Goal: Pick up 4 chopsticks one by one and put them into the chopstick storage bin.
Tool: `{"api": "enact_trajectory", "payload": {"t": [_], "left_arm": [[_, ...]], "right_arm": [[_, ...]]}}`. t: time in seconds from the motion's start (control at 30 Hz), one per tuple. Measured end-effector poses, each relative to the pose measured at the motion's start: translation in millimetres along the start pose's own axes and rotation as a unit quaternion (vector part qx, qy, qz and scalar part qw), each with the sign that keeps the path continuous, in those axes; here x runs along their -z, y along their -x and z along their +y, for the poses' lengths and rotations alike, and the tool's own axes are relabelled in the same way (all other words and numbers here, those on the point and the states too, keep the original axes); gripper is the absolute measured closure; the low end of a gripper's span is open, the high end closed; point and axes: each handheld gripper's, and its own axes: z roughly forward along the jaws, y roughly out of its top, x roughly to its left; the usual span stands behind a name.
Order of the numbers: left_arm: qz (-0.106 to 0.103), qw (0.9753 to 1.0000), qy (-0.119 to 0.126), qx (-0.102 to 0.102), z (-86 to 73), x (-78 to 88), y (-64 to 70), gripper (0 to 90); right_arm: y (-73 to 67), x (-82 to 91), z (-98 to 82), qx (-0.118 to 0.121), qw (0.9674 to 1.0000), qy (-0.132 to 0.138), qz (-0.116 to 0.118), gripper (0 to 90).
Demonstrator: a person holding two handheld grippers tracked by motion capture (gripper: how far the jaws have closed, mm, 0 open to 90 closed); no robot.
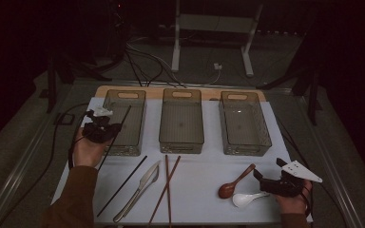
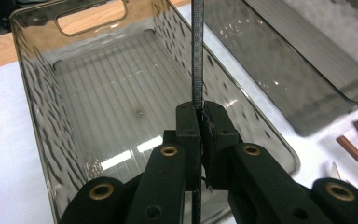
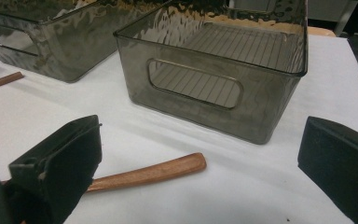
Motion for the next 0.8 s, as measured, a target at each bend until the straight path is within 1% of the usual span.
{"api": "enact_trajectory", "payload": {"t": [0.17, 0.3, 0.37, 0.8], "left_arm": [[0.000, 0.9999, 0.007, 0.011, 2.9, -5.1, -4.1, 87.6], [0.004, 0.9999, 0.006, 0.010, 6.3, -9.4, -6.1, 87.6], [0.004, 0.9999, 0.007, 0.014, 8.7, -11.6, -7.5, 87.6], [0.012, 0.9996, 0.011, 0.022, 24.5, -25.2, -17.6, 87.6]], "right_arm": [[0.0, 0.2, 0.1, 0.000, 1.0000, 0.000, 0.000, 0.0], [0.3, 0.2, 0.1, 0.000, 1.0000, 0.000, 0.000, 0.0], [0.1, -0.1, 0.1, 0.000, 1.0000, 0.000, 0.000, 0.0], [-0.1, -1.1, 0.1, 0.001, 1.0000, -0.001, 0.001, 0.0]]}}
